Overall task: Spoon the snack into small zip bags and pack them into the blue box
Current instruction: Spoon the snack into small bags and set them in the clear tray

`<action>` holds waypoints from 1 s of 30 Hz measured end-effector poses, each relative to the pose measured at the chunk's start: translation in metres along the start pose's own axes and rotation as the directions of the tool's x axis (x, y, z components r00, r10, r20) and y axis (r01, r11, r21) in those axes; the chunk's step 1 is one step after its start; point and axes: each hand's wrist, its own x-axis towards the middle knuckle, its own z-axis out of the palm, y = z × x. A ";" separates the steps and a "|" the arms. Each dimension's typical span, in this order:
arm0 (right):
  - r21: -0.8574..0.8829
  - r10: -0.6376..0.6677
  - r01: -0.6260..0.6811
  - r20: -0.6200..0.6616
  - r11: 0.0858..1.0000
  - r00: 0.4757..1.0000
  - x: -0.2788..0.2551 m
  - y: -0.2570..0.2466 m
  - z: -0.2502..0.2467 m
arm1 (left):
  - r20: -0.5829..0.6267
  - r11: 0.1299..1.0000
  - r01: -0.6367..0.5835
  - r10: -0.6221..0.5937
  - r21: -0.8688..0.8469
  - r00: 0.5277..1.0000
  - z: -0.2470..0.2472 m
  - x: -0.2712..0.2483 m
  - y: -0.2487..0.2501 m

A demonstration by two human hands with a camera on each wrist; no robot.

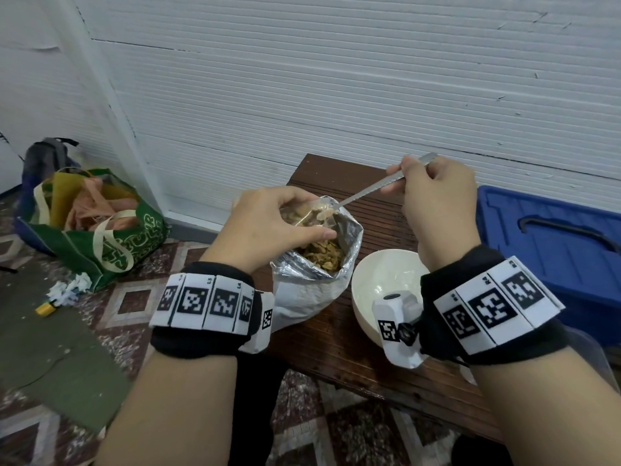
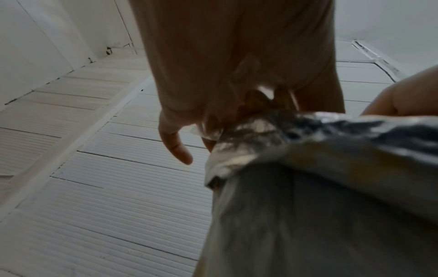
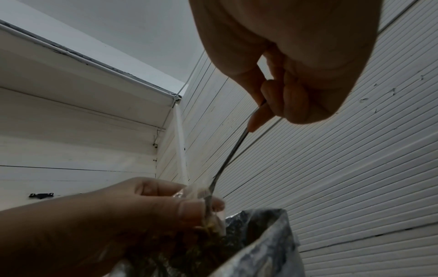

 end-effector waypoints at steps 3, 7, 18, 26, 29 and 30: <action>0.019 -0.064 0.063 0.022 0.998 0.998 -0.004 -0.002 0.003 | -0.013 1.000 -0.022 0.023 0.005 1.000 0.003 0.001 0.001; 0.168 -0.283 0.269 0.066 0.949 0.957 -0.008 -0.004 -0.001 | -0.059 0.997 -0.006 0.002 -0.072 0.998 0.002 0.000 0.002; 0.249 -0.438 0.471 -0.176 0.847 0.881 -0.009 -0.002 -0.019 | -0.129 0.964 0.044 -0.080 -0.263 0.988 -0.004 -0.001 0.000; 0.051 -0.231 0.249 -0.237 0.967 0.944 -0.015 0.022 -0.021 | -0.187 0.923 0.014 -0.092 -0.385 0.978 -0.014 -0.004 -0.001; -0.024 -0.233 0.232 -0.115 0.973 0.966 -0.026 0.031 -0.011 | -0.208 0.912 -0.027 -0.064 -0.408 0.976 -0.014 -0.006 0.004; -0.052 -0.235 0.231 -0.079 0.972 0.969 -0.030 0.034 -0.006 | -0.212 0.913 -0.041 -0.050 -0.405 0.976 -0.014 -0.006 0.006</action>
